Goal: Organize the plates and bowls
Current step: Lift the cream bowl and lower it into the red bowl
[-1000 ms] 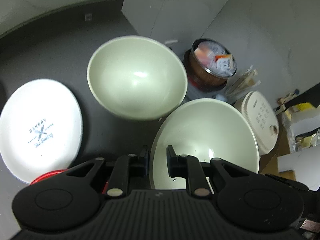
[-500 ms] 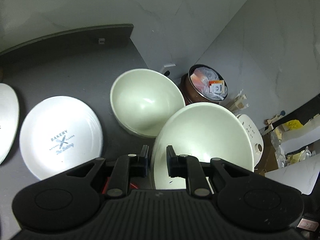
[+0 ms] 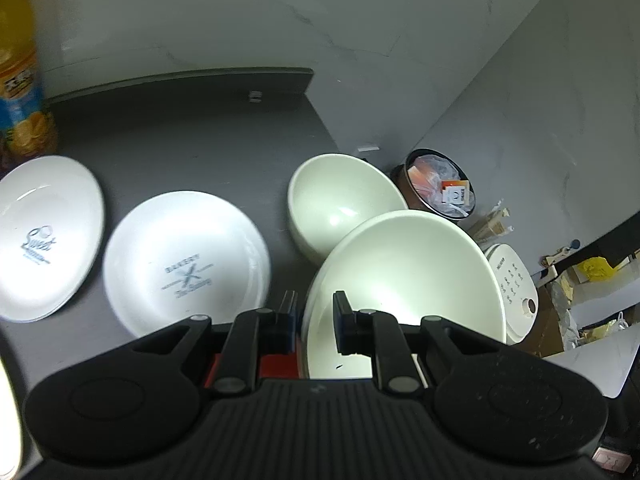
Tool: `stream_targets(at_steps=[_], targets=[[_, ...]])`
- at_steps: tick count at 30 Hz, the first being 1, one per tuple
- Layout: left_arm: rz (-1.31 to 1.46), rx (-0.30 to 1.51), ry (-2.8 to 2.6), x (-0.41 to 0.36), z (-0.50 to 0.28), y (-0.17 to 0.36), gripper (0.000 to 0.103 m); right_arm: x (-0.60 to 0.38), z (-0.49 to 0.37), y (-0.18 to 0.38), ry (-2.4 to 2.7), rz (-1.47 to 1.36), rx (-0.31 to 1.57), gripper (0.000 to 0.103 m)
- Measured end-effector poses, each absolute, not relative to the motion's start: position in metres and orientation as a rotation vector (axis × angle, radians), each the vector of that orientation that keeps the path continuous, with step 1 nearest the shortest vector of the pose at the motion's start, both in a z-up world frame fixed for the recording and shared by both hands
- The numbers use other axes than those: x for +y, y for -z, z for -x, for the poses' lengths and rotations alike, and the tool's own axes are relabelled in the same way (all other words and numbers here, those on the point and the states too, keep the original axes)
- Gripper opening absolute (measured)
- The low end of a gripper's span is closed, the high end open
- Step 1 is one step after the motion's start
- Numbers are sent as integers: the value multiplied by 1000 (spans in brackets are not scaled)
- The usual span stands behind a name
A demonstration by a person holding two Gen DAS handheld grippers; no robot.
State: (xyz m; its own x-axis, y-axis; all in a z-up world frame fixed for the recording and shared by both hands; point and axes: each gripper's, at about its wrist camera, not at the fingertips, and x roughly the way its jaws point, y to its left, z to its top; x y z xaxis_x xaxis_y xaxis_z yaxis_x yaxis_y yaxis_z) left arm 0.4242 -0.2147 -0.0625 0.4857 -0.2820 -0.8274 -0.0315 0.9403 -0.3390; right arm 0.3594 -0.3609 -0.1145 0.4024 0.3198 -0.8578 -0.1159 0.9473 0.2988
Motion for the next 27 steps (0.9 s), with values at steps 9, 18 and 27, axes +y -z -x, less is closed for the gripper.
stream_targets(at_steps=[9, 18, 27], targets=[[363, 1074, 134, -184, -407, 67, 17, -336, -344, 119, -321, -179, 1171, 18], [397, 1139, 108, -165, -395, 87, 17, -318, -334, 127, -352, -137, 1223, 19], [412, 1208, 68, -159, -390, 109, 18, -313, -331, 143, -348, -139, 1277, 19]])
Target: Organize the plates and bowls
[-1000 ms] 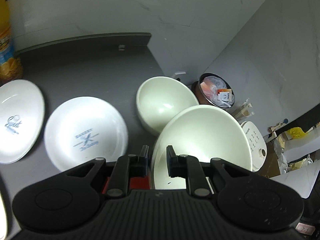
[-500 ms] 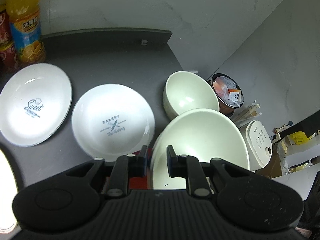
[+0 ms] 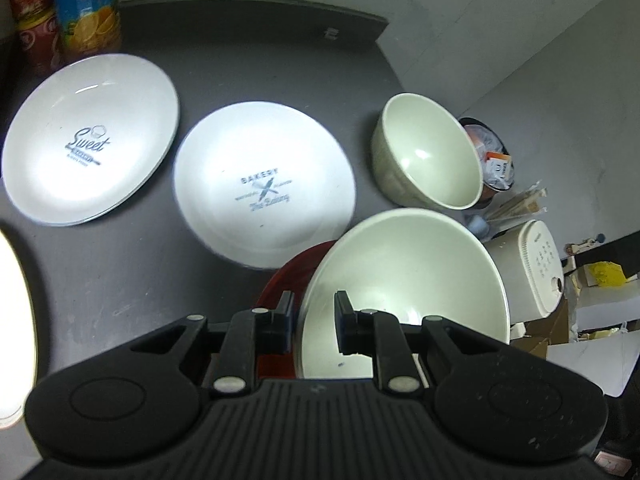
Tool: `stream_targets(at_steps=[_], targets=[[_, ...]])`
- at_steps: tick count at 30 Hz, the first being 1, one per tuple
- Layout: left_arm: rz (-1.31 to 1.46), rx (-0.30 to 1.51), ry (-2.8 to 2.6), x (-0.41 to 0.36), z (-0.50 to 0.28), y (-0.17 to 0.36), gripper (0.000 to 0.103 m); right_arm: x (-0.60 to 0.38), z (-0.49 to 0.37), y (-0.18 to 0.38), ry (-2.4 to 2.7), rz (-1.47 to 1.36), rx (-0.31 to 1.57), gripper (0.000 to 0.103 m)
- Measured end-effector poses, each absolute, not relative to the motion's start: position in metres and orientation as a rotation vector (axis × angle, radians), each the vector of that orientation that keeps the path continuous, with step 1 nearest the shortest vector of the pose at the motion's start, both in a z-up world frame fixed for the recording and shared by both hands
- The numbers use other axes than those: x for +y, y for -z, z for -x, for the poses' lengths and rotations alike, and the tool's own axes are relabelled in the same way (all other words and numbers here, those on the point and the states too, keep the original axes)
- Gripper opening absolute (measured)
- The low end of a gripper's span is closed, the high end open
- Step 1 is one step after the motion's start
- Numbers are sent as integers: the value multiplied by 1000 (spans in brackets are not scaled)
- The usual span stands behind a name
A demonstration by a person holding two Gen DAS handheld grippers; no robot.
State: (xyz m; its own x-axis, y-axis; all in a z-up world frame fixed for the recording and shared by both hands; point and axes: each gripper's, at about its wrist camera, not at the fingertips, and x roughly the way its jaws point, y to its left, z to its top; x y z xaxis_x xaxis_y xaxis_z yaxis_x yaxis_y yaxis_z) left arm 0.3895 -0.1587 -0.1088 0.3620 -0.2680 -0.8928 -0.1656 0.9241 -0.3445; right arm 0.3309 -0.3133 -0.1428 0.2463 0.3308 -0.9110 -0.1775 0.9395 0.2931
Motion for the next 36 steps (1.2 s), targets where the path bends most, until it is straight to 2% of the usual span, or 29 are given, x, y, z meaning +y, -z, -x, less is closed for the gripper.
stream_targets(at_steps=[1, 12, 17, 24, 30, 32, 33, 34, 35, 36], targets=[[400, 1212, 63, -159, -389, 110, 21, -312, -331, 144, -348, -137, 1280, 19], [370, 1227, 41, -158, -389, 114, 21, -300, -333, 152, -351, -58, 1270, 20], [381, 1222, 7, -151, -389, 113, 27, -296, -340, 161, -346, -60, 1277, 16], [398, 1230, -30, -143, -388, 116, 29, -293, -348, 166, -347, -65, 1278, 16], [397, 1227, -49, -142, -390, 113, 42, -295, -352, 162, -384, -105, 1317, 32], [390, 1216, -54, -144, -393, 110, 51, -294, -350, 155, -406, -103, 1306, 44], [388, 1208, -54, -145, -393, 108, 53, -293, -349, 151, -419, -98, 1297, 49], [387, 1200, -53, -146, -394, 106, 56, -292, -348, 146, -422, -83, 1280, 63], [386, 1194, -54, -148, -396, 104, 58, -291, -346, 142, -418, -57, 1259, 69], [385, 1188, -55, -149, -397, 103, 59, -291, -346, 138, -419, -34, 1241, 69]])
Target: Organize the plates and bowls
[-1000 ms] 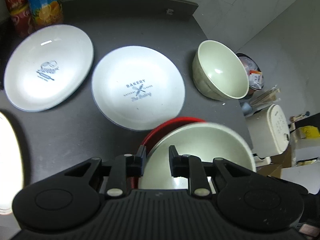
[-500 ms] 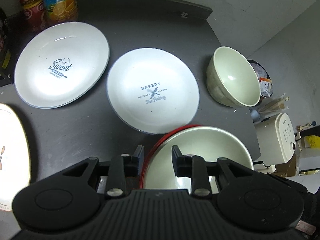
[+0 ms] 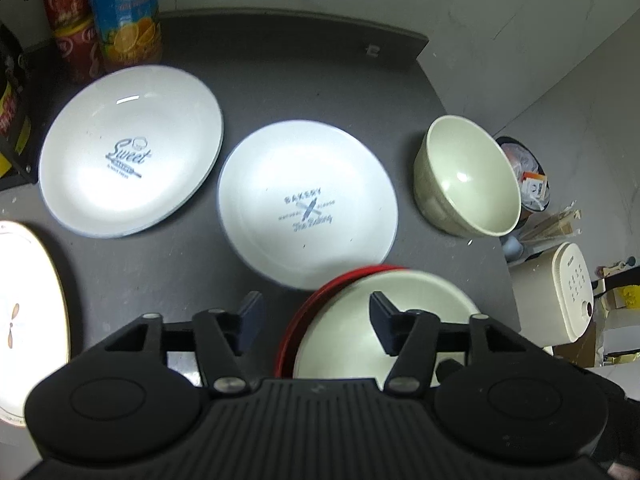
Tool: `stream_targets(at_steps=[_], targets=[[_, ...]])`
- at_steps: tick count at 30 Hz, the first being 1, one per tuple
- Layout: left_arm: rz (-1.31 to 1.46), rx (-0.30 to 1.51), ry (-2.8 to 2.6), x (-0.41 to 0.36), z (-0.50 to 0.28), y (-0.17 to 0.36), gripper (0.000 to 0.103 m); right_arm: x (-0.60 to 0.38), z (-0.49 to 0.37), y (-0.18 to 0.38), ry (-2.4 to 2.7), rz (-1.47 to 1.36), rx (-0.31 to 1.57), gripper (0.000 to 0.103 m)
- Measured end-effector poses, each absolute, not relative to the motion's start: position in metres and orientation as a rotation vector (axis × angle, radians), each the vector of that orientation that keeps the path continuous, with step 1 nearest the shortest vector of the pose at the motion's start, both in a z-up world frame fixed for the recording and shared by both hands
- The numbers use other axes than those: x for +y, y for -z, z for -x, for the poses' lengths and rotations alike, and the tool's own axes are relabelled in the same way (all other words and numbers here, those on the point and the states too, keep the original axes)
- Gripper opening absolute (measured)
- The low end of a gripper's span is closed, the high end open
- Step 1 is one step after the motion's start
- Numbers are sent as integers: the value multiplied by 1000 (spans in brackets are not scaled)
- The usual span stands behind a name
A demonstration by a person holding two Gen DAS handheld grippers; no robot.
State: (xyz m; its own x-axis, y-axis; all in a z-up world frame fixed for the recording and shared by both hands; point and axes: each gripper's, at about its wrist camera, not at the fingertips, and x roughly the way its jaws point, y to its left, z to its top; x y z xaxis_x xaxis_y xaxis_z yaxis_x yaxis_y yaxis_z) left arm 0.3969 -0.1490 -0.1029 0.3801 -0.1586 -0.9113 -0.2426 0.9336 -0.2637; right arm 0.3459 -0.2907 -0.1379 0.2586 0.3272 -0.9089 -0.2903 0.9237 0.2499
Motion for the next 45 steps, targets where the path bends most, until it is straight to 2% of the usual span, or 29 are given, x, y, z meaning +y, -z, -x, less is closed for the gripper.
stream_targets(at_steps=[10, 14, 28, 30, 34, 38, 42, 45], targets=[[380, 1156, -45, -171, -413, 93, 65, -330, -362, 131, -369, -94, 1211, 72], [384, 1149, -35, -182, -421, 92, 66, -349, -371, 132, -321, -125, 1187, 82], [398, 1113, -42, -213, -469, 99, 67, -393, -416, 147, -265, -236, 1138, 83], [399, 1116, -38, -218, -477, 103, 67, -397, -422, 152, -262, -252, 1142, 83], [412, 1128, -39, -224, -491, 112, 67, -401, -436, 163, -268, -280, 1163, 71], [414, 1130, -47, -228, -502, 121, 67, -401, -447, 173, -280, -302, 1178, 67], [427, 1132, -44, -232, -513, 131, 67, -397, -459, 185, -292, -330, 1202, 57], [452, 1152, -47, -233, -521, 145, 63, -395, -467, 196, -288, -339, 1212, 54]])
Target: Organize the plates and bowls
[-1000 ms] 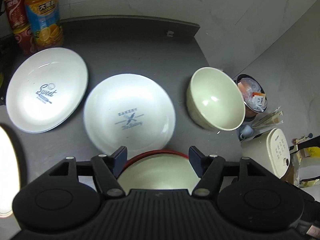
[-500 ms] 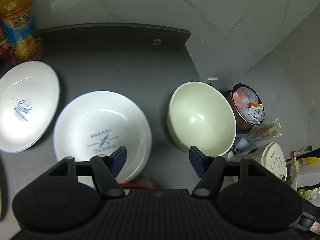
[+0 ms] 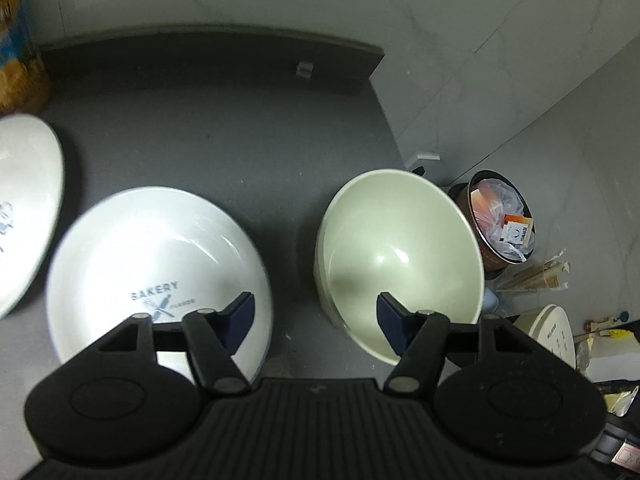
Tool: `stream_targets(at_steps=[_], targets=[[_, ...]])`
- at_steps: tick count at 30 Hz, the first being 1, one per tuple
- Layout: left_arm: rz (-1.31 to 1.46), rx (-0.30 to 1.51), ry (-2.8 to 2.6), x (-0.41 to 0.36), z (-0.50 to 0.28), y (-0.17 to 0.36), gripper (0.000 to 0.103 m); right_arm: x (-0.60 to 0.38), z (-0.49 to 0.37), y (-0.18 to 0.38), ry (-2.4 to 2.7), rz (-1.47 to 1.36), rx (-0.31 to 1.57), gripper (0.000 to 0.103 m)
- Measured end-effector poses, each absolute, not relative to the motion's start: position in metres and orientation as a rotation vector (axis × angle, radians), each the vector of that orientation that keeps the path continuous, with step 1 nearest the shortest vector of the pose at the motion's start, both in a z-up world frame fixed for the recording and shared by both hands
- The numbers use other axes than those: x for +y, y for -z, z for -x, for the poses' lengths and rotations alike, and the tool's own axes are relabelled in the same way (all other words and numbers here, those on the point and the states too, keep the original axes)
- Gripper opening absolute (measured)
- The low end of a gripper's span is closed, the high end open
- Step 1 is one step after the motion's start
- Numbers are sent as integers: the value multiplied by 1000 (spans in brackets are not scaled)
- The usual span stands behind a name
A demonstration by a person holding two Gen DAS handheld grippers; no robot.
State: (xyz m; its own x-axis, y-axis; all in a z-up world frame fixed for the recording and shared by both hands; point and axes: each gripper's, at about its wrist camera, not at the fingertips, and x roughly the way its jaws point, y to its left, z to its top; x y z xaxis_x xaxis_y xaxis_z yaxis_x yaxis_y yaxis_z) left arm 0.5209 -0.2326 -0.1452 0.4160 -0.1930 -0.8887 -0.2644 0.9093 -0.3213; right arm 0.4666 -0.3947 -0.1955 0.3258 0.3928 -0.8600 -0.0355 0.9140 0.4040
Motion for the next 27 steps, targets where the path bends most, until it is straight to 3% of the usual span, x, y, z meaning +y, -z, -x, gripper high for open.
stream_targets(at_steps=[6, 9, 11, 14, 27], targets=[[451, 1180, -70, -233, -533, 163, 47, -391, -480, 216, -247, -354, 1224, 41], [464, 1193, -57, -237, -538, 169, 34, -390, -483, 223, -247, -372, 1236, 36], [456, 1196, -55, -241, -541, 173, 25, -389, -484, 228, -236, -364, 1246, 28], [464, 1214, -41, -245, -547, 180, 12, -388, -485, 228, -246, -346, 1236, 26], [423, 1144, -30, -242, -527, 139, 12, -385, -468, 197, -252, -355, 1189, 25]])
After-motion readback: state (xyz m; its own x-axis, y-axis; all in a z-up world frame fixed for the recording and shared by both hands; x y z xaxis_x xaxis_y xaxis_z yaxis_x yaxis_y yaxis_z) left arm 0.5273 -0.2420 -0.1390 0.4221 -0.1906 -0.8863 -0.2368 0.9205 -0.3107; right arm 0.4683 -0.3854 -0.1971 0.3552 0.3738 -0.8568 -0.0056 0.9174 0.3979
